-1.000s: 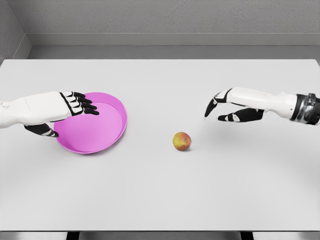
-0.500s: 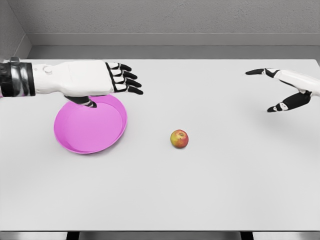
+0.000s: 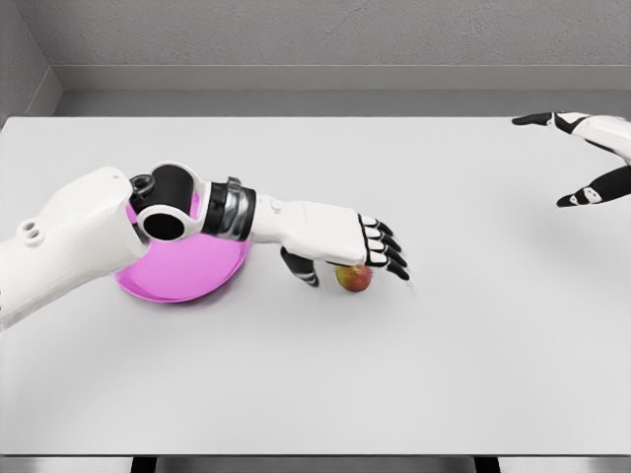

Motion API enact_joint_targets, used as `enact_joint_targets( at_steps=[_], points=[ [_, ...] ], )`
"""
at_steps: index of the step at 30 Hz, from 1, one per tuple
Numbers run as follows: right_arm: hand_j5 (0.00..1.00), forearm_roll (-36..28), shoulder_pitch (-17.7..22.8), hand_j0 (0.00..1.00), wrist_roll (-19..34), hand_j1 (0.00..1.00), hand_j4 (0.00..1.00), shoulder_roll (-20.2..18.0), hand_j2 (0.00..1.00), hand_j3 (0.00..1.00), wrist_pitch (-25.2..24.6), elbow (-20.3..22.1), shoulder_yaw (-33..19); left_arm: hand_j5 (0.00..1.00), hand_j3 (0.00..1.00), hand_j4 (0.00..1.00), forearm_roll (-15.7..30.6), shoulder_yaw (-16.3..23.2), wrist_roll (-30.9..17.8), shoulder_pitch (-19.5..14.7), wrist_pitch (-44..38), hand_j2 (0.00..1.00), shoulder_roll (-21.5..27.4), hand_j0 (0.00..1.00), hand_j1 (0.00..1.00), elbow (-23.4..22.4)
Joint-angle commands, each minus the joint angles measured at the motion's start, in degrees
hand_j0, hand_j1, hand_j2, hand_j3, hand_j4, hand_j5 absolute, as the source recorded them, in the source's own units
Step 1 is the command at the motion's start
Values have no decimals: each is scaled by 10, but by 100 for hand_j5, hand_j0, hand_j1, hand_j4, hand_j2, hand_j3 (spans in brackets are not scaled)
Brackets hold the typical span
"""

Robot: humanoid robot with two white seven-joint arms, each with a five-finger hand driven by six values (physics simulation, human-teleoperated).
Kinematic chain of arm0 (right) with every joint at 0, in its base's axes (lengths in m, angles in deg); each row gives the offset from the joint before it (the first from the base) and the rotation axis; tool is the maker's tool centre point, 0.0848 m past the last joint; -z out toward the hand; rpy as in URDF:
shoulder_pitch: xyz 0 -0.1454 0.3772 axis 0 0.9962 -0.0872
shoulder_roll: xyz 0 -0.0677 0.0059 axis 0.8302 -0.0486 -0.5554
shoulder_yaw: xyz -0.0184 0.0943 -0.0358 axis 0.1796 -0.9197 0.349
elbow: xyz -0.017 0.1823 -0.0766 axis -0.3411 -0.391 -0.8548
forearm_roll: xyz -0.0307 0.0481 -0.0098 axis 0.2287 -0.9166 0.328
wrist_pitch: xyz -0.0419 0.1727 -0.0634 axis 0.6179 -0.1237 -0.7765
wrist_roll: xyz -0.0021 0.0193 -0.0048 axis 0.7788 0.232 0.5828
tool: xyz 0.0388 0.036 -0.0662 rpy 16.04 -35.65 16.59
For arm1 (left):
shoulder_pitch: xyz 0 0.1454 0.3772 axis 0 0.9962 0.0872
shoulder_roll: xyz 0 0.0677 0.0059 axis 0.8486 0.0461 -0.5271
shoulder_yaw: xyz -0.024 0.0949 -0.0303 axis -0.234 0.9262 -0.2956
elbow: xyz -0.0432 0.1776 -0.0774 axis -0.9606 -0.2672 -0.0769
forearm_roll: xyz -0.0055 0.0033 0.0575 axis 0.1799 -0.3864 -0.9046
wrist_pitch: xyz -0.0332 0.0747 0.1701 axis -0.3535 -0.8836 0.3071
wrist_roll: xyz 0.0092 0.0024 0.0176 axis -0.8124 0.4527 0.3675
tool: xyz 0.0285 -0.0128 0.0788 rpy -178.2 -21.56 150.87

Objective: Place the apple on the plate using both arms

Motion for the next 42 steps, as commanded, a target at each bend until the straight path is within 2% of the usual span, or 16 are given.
enact_joint_targets(
  at_steps=[1, 7, 9, 13, 17, 42],
  points=[
    [100, -4, 0, 100, 0, 100, 100, -4, 100, 100, -2, 3, -1, 100, 100, 100, 4, -1, 1, 0, -1, 100, -9, 100, 100, -47],
    [100, -4, 4, 100, 0, 100, 100, -4, 100, 100, -2, 3, -1, 100, 100, 100, 4, -1, 1, 1, -1, 100, -18, 100, 100, -45],
    [100, -4, 4, 100, 0, 100, 100, -4, 100, 100, -2, 3, -1, 93, 93, 93, 0, 1, -2, 1, -1, 93, -21, 93, 93, -44],
    [100, -4, 4, 100, 0, 100, 100, -4, 100, 100, -2, 4, -1, 94, 94, 94, -2, 2, -3, 1, -1, 94, -25, 94, 94, -47],
    [100, -4, 4, 100, 0, 100, 100, -4, 100, 100, -2, 4, -1, 94, 94, 94, -31, 3, -3, 1, -1, 94, -60, 94, 94, -113],
    [100, -4, 4, 100, 0, 100, 100, -4, 100, 100, -2, 14, -1, 89, 89, 89, -42, 16, -5, 4, -1, 89, -65, 89, 89, -109]
  ],
)
